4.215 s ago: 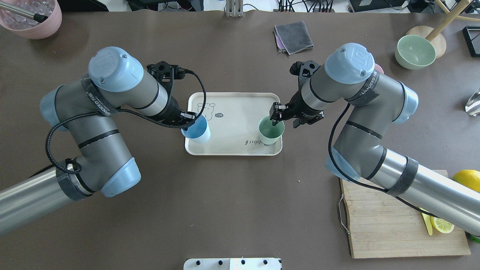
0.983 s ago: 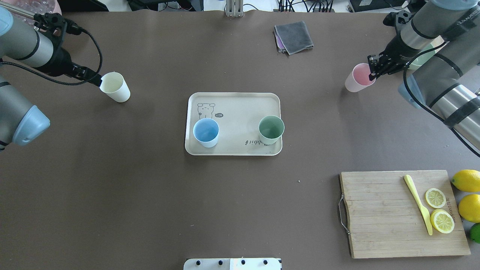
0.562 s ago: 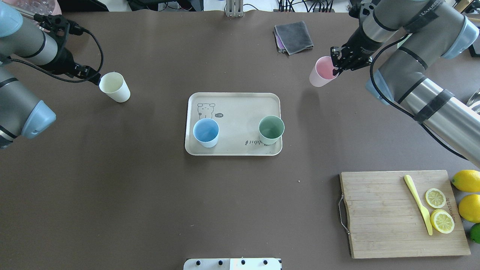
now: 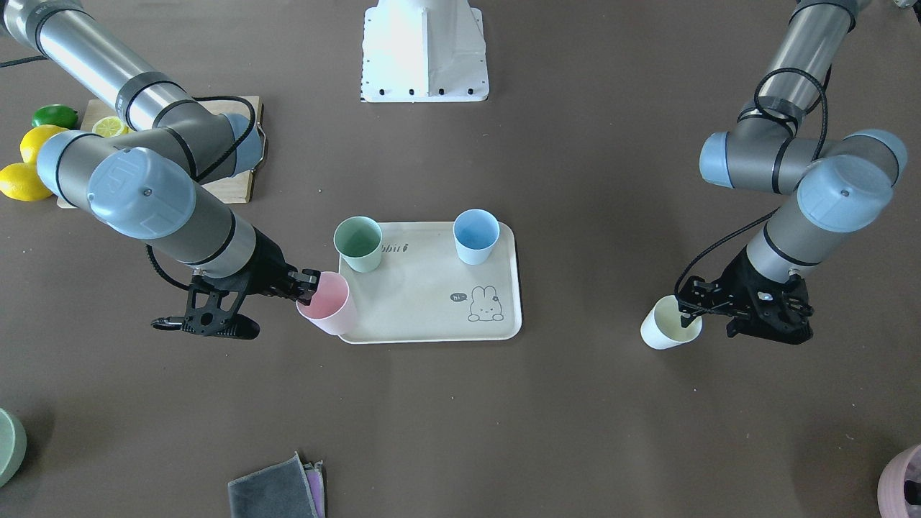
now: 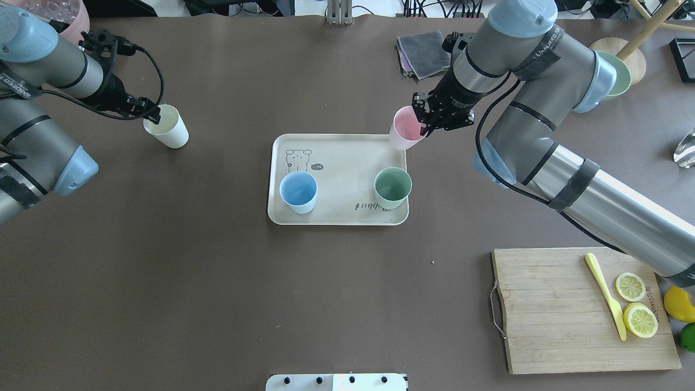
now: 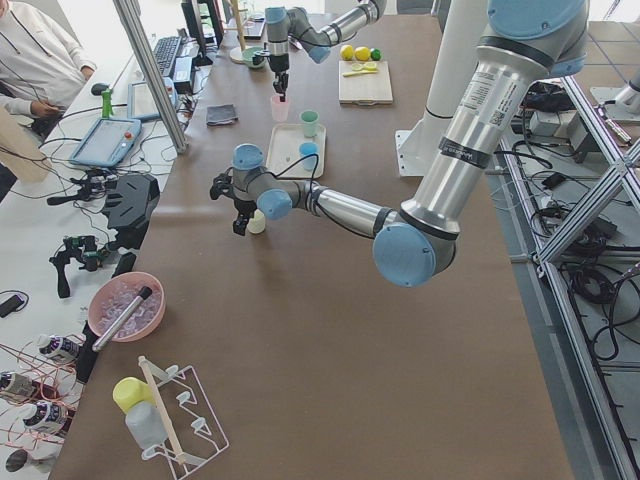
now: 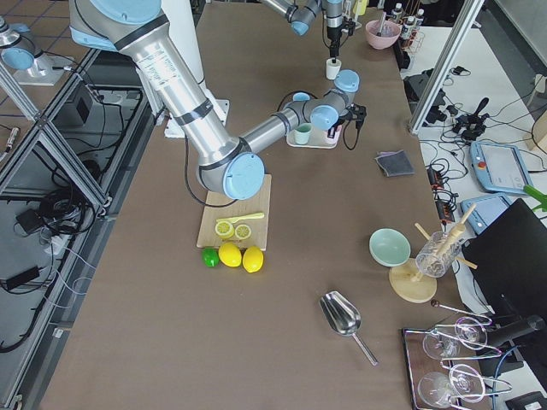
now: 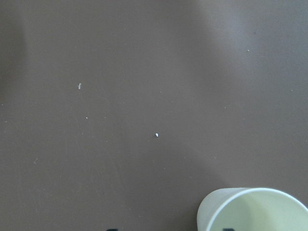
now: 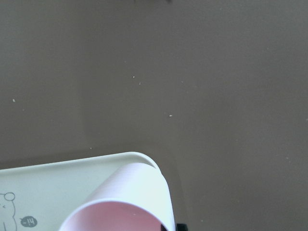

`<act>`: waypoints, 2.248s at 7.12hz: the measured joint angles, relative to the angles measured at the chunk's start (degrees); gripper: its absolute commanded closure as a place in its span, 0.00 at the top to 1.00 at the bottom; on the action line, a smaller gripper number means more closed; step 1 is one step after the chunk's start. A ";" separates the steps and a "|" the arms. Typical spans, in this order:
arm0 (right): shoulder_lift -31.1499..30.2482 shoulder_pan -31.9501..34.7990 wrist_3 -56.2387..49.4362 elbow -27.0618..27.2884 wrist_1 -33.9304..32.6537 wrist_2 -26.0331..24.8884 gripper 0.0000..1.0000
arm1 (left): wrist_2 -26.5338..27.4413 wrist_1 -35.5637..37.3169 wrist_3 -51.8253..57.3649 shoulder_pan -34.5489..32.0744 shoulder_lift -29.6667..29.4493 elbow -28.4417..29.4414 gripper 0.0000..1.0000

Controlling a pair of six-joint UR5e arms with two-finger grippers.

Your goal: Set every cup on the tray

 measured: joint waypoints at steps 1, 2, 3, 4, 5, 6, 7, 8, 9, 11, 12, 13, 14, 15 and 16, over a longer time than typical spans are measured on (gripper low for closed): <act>0.10 -0.71 0.60 0.31 0.01 -0.57 0.00 | -0.61 -0.83 -1.09 0.54 0.02 0.01 0.00; 0.24 -1.48 1.13 0.46 0.05 -1.22 0.00 | -0.85 -1.29 -1.65 0.96 0.02 0.01 0.00; 0.62 -2.60 2.17 0.50 0.15 -1.98 0.00 | -0.96 -1.18 -2.05 1.20 -0.41 -0.43 0.00; 1.03 -3.77 3.14 0.44 0.19 -2.97 0.98 | -1.58 0.56 -4.15 1.42 -2.62 -1.40 0.00; 1.20 -4.47 3.57 0.41 0.23 -3.80 1.00 | -2.65 3.82 -8.51 2.12 -6.48 -2.77 0.00; 1.23 -4.55 3.55 0.49 0.24 -4.17 1.00 | -2.69 6.23 -13.21 4.23 -9.85 -4.22 0.00; 1.02 -3.68 3.17 1.07 0.15 -3.67 1.00 | -0.30 7.23 -17.48 7.90 -12.60 -4.67 0.00; 0.25 -1.15 2.36 2.17 -0.09 -1.33 1.00 | 4.03 7.60 -21.20 12.15 -15.58 -4.02 0.00; -1.17 2.18 0.50 3.15 -0.21 2.22 1.00 | 6.86 7.69 -24.29 15.24 -18.07 -2.82 0.93; -4.84 6.72 -4.04 4.92 -0.26 6.36 1.00 | 11.19 7.67 -27.56 19.02 -19.83 -1.90 0.98; -5.77 7.60 -5.11 5.26 -0.27 6.83 1.00 | 11.75 7.87 -27.77 18.93 -19.88 -2.04 0.98; -6.39 8.40 -5.58 5.52 -0.27 6.98 1.00 | 9.81 8.86 -26.65 17.03 -19.59 -2.75 0.98; -7.54 9.54 -6.50 6.20 -0.27 7.02 1.00 | 5.52 11.62 -23.12 13.37 -17.67 -5.77 0.98; -10.16 11.13 -9.38 7.76 -0.27 7.04 1.00 | 1.54 16.34 -17.48 9.03 -13.35 -11.87 0.98; -14.07 13.38 -14.44 9.66 -0.27 7.05 1.00 | -1.15 22.12 -9.85 4.63 -8.29 -18.53 0.98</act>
